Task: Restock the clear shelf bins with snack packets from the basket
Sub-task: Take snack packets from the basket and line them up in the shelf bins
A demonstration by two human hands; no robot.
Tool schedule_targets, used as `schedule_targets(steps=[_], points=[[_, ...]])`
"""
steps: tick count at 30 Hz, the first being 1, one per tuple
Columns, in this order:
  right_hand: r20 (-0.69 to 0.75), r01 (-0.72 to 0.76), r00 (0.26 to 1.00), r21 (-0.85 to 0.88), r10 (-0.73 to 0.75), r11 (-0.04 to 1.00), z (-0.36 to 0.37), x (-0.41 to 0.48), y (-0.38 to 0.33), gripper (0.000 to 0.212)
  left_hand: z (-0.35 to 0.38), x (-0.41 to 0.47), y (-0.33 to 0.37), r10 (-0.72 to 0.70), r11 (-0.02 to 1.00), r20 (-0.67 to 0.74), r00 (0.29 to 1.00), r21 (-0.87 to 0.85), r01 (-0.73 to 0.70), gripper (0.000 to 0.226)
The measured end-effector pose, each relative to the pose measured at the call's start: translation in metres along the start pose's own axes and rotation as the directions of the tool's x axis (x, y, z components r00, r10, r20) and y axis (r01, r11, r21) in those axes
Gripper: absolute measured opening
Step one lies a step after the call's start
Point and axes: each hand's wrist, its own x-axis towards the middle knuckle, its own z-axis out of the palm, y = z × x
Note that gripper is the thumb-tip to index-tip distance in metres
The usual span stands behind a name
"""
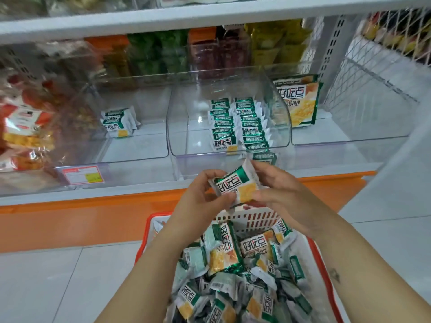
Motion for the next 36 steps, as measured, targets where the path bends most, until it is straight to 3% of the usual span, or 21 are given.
schedule_targets(steps=[1, 4, 8, 11, 14, 18, 23, 30, 36], points=[[-0.024, 0.016, 1.0, -0.068, -0.018, 0.998, 0.001, -0.001, -0.003, 0.072, 0.001, 0.0, 0.006, 0.047, 0.993, -0.026, 0.999, 0.114, -0.044, 0.032], [-0.181, 0.102, 0.973, -0.22, -0.143, 0.97, 0.002, 0.0, -0.01, 0.041, 0.005, 0.001, 0.028, 0.18, 0.907, -0.008, 0.984, 0.389, -0.162, 0.033], [-0.201, 0.204, 0.944, -0.266, -0.261, 0.942, -0.004, 0.004, -0.02, 0.035, 0.005, 0.014, 0.06, 0.336, 0.691, 0.052, 0.94, 0.665, -0.283, 0.027], [-0.262, 0.238, 0.907, -0.323, -0.329, 0.916, -0.016, 0.009, -0.024, 0.039, -0.001, 0.038, 0.077, 0.37, 0.592, 0.042, 0.928, 0.759, -0.27, 0.034], [-0.391, 0.16, 0.82, -0.545, -0.418, 0.823, -0.033, 0.017, -0.015, 0.047, -0.011, 0.071, 0.087, 0.404, 0.547, -0.053, 0.913, 0.814, -0.195, 0.036], [-0.397, 0.053, 0.802, -0.697, -0.446, 0.715, -0.044, 0.026, 0.001, 0.052, -0.023, 0.116, 0.075, 0.23, 0.426, -0.097, 0.968, 0.905, -0.01, 0.036], [-0.393, 0.073, 0.795, -0.694, -0.462, 0.716, -0.047, 0.027, 0.002, 0.049, -0.02, 0.141, 0.057, 0.016, 0.428, -0.029, 0.999, 0.903, 0.019, 0.041], [-0.385, 0.062, 0.811, -0.692, -0.441, 0.719, -0.048, 0.026, 0.004, 0.045, -0.008, 0.153, 0.05, -0.017, 0.436, -0.049, 0.999, 0.899, 0.051, 0.028], [-0.38, 0.073, 0.803, -0.702, -0.46, 0.708, -0.046, 0.027, 0.006, 0.042, -0.011, 0.153, 0.048, -0.032, 0.547, -0.09, 0.995, 0.832, 0.093, 0.024]])
